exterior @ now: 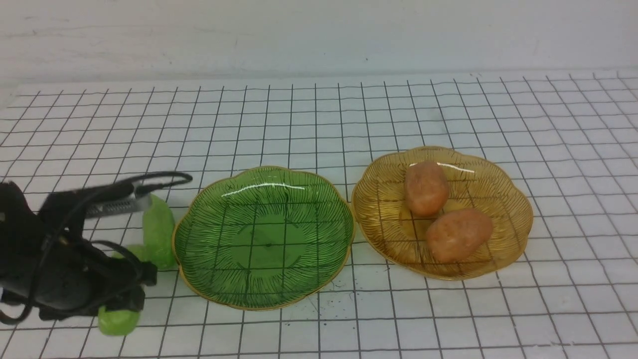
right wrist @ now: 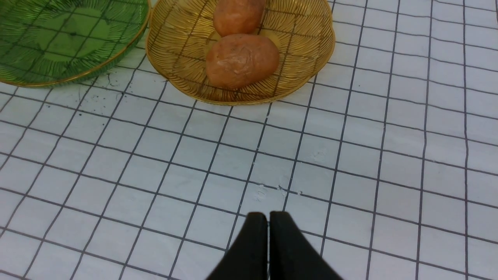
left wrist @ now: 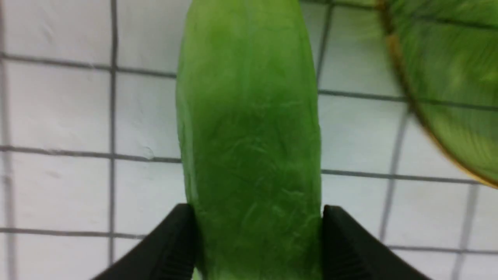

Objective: Put different types of vegetables on the plate.
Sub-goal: 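Put the green cucumber next to the left plate into that plate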

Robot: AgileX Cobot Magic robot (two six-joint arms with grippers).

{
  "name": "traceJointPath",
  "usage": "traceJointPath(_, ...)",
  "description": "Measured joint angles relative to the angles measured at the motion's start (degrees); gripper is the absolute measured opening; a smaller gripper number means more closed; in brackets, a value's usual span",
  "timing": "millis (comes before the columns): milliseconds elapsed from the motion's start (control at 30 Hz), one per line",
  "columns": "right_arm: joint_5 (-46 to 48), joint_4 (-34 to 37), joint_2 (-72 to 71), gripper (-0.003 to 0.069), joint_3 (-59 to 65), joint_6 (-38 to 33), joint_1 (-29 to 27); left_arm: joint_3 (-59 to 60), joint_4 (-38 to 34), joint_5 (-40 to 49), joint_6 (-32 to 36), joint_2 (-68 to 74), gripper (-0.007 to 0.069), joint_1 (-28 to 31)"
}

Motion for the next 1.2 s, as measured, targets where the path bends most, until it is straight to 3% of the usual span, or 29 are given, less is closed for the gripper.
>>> traceJointPath(200, 0.0, 0.0, 0.0, -0.0005, 0.0, 0.0, 0.0, -10.0, -4.2, 4.9, 0.1, -3.7, 0.0366, -2.2)
traceJointPath(333, 0.0, 0.0, 0.0, -0.0005, 0.0, 0.0, 0.0, -13.4, -9.4, 5.0, 1.5, -0.2, 0.0366, -7.9)
traceJointPath(633, 0.0, 0.0, 0.0, -0.0005, 0.0, 0.0, 0.0, -25.4, -11.4, 2.8, 2.1, 20.3, 0.0366, -19.2)
traceJointPath(867, 0.0, 0.0, 0.0, -0.0005, 0.0, 0.0, 0.0, -33.1, -12.0, 2.6, 2.1, 29.7, 0.0367, -22.0)
traceJointPath(1033, 0.0, 0.0, 0.0, -0.0005, 0.0, 0.0, 0.0, -34.3, -12.4, 2.0, 2.1, 30.7, 0.0417, -22.1)
traceJointPath(1200, 0.0, 0.0, 0.0, -0.0005, 0.0, 0.0, 0.0, -34.7, -12.4, 2.1, 2.1, 30.7, 0.0545, -22.1)
